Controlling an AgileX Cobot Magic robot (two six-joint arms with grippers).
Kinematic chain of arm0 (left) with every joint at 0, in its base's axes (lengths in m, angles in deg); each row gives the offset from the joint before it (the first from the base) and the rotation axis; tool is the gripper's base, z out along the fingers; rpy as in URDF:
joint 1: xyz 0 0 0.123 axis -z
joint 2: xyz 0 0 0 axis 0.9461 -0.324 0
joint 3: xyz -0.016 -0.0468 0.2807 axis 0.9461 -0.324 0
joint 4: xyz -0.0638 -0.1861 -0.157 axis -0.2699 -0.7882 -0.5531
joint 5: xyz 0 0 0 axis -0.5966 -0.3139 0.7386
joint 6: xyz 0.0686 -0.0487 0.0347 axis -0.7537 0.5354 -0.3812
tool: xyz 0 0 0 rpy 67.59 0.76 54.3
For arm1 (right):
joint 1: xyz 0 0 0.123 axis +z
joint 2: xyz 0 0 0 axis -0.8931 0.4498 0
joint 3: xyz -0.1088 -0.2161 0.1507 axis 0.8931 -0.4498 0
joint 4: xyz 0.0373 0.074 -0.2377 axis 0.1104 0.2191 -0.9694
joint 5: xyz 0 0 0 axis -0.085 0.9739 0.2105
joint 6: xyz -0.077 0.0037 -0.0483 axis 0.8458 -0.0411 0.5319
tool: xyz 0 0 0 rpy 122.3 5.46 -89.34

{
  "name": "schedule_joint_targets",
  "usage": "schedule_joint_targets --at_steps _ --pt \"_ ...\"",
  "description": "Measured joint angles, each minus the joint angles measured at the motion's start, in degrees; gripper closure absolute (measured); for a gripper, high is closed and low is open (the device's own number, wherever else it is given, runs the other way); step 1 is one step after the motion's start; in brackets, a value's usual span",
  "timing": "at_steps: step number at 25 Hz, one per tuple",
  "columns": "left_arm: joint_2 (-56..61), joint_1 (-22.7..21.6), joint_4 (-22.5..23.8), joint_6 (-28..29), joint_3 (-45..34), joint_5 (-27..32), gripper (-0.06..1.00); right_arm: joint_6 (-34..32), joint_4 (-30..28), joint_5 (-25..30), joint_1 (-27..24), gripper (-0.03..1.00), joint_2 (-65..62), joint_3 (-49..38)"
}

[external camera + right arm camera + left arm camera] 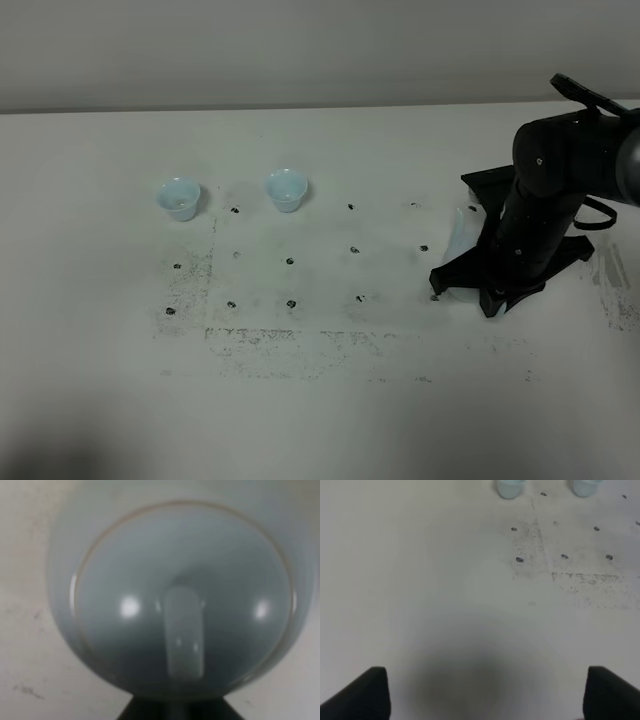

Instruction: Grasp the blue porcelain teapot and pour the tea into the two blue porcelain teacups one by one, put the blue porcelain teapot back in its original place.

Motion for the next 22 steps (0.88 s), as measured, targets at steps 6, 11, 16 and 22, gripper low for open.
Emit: schedule_joint_targets --at_steps 6,11,16,22 --pt "0.00 0.00 0.00 0.00 0.00 0.00 0.20 0.52 -3.67 3.69 0.00 0.92 -2.56 0.97" --pt "0.00 0.00 0.00 0.00 0.00 0.00 0.20 4.08 -5.35 10.16 0.09 0.92 -3.09 8.00" --pt "0.00 0.00 0.00 0.00 0.00 0.00 0.20 8.45 -6.40 15.54 2.15 0.92 -2.65 17.09" --pt "0.00 0.00 0.00 0.00 0.00 0.00 0.20 13.33 -6.66 17.30 6.42 0.92 2.64 28.64"
